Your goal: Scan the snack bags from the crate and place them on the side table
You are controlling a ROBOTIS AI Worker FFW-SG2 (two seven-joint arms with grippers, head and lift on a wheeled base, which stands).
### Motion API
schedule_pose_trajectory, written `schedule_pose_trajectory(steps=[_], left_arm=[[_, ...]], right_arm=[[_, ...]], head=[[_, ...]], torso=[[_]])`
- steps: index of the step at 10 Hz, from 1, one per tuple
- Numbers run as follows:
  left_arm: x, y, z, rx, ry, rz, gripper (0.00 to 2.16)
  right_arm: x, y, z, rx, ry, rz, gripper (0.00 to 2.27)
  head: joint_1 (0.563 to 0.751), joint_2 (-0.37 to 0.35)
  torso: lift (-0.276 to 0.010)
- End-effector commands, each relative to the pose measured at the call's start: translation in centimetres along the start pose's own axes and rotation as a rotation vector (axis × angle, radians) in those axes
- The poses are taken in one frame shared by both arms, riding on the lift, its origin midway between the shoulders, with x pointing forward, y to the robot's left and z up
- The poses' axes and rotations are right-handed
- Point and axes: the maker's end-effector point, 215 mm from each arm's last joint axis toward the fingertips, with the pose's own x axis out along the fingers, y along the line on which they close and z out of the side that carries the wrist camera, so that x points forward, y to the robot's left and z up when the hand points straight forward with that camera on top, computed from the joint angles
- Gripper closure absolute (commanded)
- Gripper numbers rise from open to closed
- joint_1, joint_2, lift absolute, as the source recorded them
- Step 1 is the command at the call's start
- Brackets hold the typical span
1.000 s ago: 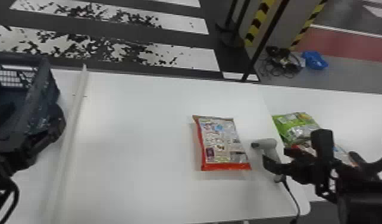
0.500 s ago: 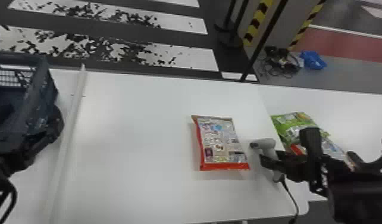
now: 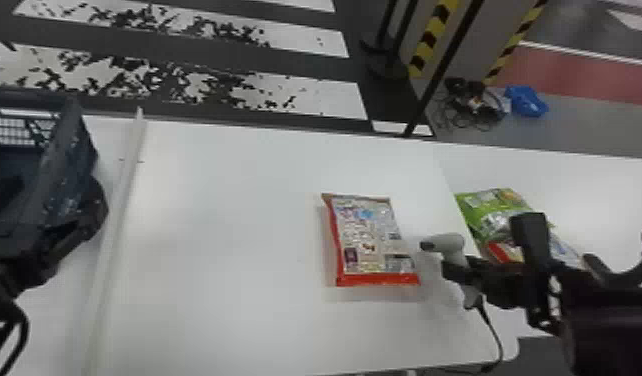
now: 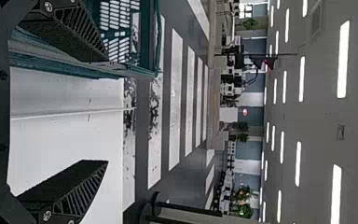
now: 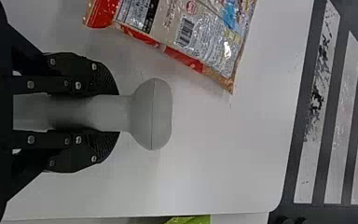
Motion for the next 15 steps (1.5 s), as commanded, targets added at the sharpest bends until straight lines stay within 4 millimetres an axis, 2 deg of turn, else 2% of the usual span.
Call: schedule_pose_trajectory(steps=[1,6,9,11,15], left_arm=[[0.0,-0.1,0.1,-0.006,-0.002,0.001,0.1],[0.0,-0.5,0.1,-0.002,-0.001,-0.003,0.1],[0.0,-0.5,0.0,-0.001,0.001,-0.003,0.1],[0.1,-0.7,-0.1,-0.002,0.002,-0.006,0.1],[0.1,-0.6,0.0,0.001,-0.001,-0.004,0.1]], right_arm=[[-1.1,1.7,0.9,0.002,-0.022,0.024,2.24],[-2.2,6.8,3.4,-0.025,-0.058,0.099,2.24],[-1.6,8.6,3.7,-0.039,-0.051,0.13,2.24],[-0.9,9.1,3.8,-0.048,-0.039,0.131,2.24],[-0.4,8.5,3.6,-0.046,-0.028,0.121,2.24]], head=[[0.695,-0.243],[0.695,-0.18],[0.695,-0.147],[0.695,-0.134],[0.695,-0.129]], torso=[[-0.094],[-0.094],[-0.094],[-0.094],[-0.094]])
